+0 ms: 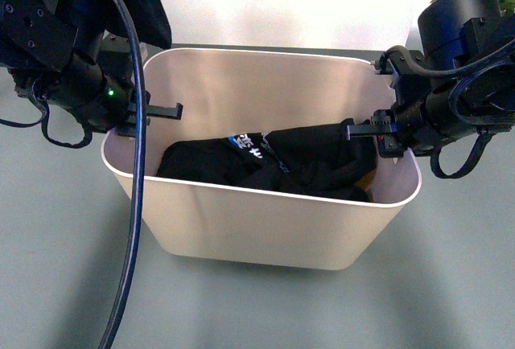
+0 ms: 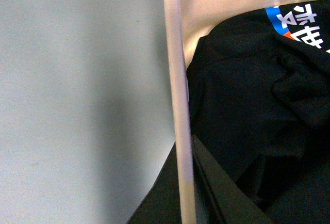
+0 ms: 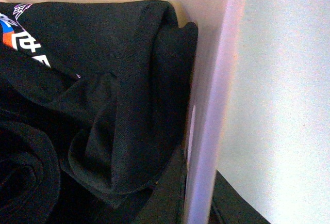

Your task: Move hamper under clothes hanger

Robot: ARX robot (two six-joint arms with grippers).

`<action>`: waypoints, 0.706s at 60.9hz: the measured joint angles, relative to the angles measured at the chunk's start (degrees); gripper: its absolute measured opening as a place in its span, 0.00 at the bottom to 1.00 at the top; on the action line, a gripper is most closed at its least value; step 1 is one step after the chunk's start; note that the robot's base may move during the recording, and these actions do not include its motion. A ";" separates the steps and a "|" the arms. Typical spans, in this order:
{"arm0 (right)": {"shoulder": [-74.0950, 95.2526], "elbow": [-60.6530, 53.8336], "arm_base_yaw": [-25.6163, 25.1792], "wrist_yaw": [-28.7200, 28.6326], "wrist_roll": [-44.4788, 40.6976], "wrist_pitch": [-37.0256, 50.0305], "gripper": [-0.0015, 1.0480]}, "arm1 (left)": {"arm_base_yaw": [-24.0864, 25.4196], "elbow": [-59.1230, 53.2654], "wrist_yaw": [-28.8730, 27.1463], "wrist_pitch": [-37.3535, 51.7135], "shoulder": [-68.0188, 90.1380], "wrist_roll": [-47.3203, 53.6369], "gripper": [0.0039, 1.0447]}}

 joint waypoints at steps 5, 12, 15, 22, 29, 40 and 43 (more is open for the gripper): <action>0.02 -2.16 0.24 2.36 2.21 6.54 0.06 | 0.09 -0.22 0.17 0.11 0.00 2.60 0.04; 0.37 -1.97 0.68 2.95 3.13 7.74 0.06 | 0.13 -0.09 -0.24 -0.57 0.00 3.39 0.04; 0.42 -1.68 0.76 2.89 3.17 7.32 0.06 | 0.17 0.00 -0.42 -0.79 0.00 3.48 0.04; 1.09 -0.90 1.20 2.54 3.43 5.27 0.06 | 0.37 0.37 -0.44 -1.75 0.17 3.41 0.04; 2.75 -0.20 1.68 1.75 4.37 3.30 0.06 | 0.55 1.31 -1.18 -3.52 0.98 3.30 0.04; 5.07 0.70 2.03 0.96 5.29 0.37 0.06 | 0.52 1.81 -2.21 -6.51 2.82 3.50 0.04; 5.60 1.22 2.03 1.11 5.46 0.04 0.06 | 0.46 1.84 -2.34 -6.73 3.19 3.45 0.04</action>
